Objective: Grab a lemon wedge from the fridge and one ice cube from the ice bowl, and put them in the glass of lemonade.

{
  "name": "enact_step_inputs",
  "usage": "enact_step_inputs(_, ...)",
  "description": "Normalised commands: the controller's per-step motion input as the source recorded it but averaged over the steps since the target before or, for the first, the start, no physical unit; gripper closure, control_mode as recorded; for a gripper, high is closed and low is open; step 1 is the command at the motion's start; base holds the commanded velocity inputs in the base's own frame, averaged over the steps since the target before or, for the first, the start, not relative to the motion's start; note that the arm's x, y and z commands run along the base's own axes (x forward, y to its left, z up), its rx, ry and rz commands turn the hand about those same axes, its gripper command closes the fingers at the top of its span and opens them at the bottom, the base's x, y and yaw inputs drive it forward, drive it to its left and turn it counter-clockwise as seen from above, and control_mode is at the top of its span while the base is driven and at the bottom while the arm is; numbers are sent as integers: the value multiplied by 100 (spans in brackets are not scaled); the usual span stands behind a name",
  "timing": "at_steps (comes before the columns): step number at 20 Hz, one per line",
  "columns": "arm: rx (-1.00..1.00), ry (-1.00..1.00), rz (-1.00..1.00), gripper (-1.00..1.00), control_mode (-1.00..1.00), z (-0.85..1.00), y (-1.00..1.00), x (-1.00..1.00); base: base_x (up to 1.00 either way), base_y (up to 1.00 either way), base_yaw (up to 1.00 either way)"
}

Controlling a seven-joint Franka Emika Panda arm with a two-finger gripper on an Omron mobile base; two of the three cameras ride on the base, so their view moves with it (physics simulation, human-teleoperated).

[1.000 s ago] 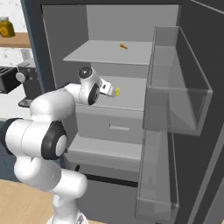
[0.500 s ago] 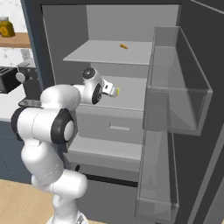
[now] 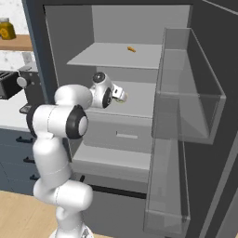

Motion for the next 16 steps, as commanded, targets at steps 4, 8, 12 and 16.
enact_step_inputs(4,-2,4,0,-100,-100,-42,-4,26,0,0,0)
enact_step_inputs(8,0,0,0,-100,-100,-21,-1,43,0,0,0)
enact_step_inputs(12,0,0,0,-100,-100,-20,-3,44,0,0,0)
enact_step_inputs(16,0,0,0,-100,-100,-15,-12,38,0,0,0)
